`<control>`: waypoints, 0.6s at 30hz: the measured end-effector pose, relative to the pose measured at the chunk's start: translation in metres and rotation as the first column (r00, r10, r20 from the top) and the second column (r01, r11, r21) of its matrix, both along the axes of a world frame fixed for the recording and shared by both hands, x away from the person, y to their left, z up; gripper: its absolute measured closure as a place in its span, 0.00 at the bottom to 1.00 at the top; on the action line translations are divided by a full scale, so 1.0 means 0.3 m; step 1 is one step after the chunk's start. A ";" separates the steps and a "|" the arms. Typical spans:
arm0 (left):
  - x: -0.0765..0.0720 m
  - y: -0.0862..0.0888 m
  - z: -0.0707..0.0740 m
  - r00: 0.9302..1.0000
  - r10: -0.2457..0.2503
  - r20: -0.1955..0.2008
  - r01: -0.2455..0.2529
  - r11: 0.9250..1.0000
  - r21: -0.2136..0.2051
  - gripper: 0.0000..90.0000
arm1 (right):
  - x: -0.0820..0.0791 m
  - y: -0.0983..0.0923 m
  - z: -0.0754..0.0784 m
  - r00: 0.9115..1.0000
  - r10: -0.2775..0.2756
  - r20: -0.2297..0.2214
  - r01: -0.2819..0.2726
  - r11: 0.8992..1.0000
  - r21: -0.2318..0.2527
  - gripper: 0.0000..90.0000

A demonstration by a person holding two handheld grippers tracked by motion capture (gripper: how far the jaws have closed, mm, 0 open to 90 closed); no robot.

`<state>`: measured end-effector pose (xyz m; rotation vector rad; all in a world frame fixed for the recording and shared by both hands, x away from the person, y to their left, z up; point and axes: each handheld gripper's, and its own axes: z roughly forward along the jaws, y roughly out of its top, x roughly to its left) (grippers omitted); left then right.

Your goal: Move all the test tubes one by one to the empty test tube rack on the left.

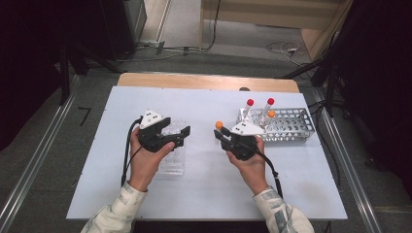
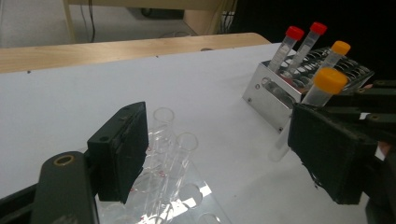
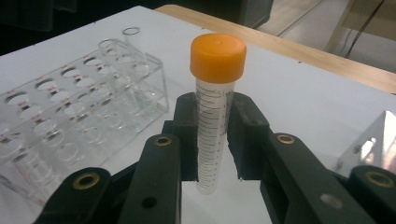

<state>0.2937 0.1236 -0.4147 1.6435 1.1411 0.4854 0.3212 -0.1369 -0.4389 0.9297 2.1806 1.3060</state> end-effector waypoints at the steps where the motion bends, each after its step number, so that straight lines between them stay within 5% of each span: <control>1: -0.002 -0.007 0.000 1.000 -0.010 0.000 0.010 1.000 0.004 0.24 | -0.004 0.009 -0.003 1.000 0.007 0.000 -0.007 1.000 -0.002 0.80; 10: -0.022 -0.089 0.002 0.995 -0.097 0.016 0.097 0.995 0.004 0.32 | -0.049 0.086 -0.020 0.997 0.074 0.000 -0.074 0.997 -0.019 0.80; 18: -0.022 -0.145 -0.006 0.984 -0.174 0.029 0.173 0.984 0.029 0.63 | -0.070 0.109 -0.026 0.994 0.106 -0.002 -0.106 0.994 -0.009 0.80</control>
